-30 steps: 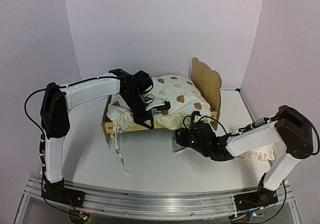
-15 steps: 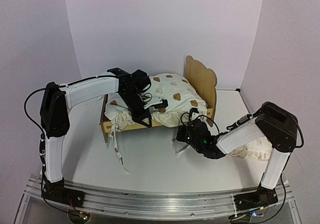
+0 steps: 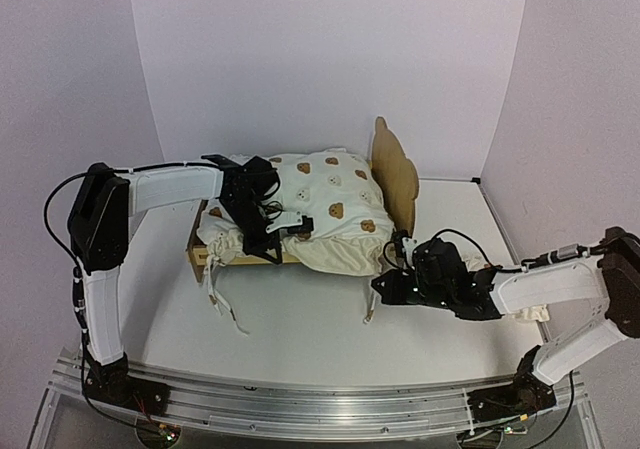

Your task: Set up the pet bed

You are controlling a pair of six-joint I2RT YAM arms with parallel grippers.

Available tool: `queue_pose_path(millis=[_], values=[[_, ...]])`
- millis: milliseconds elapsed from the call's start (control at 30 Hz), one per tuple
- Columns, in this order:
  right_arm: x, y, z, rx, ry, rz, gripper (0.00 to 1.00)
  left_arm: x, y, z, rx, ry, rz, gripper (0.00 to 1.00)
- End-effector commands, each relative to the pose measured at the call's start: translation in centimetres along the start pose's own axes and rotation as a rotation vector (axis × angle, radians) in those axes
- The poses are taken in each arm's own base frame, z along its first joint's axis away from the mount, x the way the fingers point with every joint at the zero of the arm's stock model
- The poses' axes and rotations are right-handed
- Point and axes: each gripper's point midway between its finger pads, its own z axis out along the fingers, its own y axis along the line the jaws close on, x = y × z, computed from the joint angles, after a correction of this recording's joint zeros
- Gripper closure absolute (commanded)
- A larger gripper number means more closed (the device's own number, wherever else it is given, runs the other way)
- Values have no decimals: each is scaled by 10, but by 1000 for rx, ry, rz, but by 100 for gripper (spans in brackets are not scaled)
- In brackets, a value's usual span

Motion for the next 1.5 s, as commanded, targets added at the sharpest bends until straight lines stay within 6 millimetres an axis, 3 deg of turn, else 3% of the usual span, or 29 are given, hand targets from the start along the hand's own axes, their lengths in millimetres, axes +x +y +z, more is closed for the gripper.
queue_pose_path(millis=[0,133,233,367,467,567,667,833,900,967,1067,1167,1333,1467], values=[[57,14,-20,-91,338,-64,100,-8,46,-45,-241,-69,79,100],[64,42,-22,-194,463,-52,100,23,65,-24,-289,14,98,100],[50,62,-14,-240,463,-46,100,26,65,-18,-286,18,120,96],[37,75,-4,-243,452,-8,100,21,57,-23,-264,-13,133,64],[29,78,-1,-228,432,36,100,7,43,-40,-239,-86,153,42],[23,77,0,-206,412,72,100,-13,27,-69,-245,-203,177,20],[24,68,3,-161,397,96,100,-31,10,-103,-271,-342,134,11],[19,61,7,-108,364,160,100,-61,-23,-157,-221,-621,-48,5],[14,61,7,-100,343,186,100,-69,-43,-164,-165,-712,-144,5],[10,61,8,-88,320,214,100,-78,-76,-150,-80,-748,-186,6],[3,60,14,-80,278,257,100,-72,-126,-89,112,-708,-276,8],[-1,63,20,-86,264,291,100,-76,-154,-52,237,-735,-327,9],[-3,63,21,-85,241,316,100,-96,-171,-35,276,-846,-281,4],[-9,63,17,-90,208,312,100,-98,-169,0,315,-794,-340,4]])
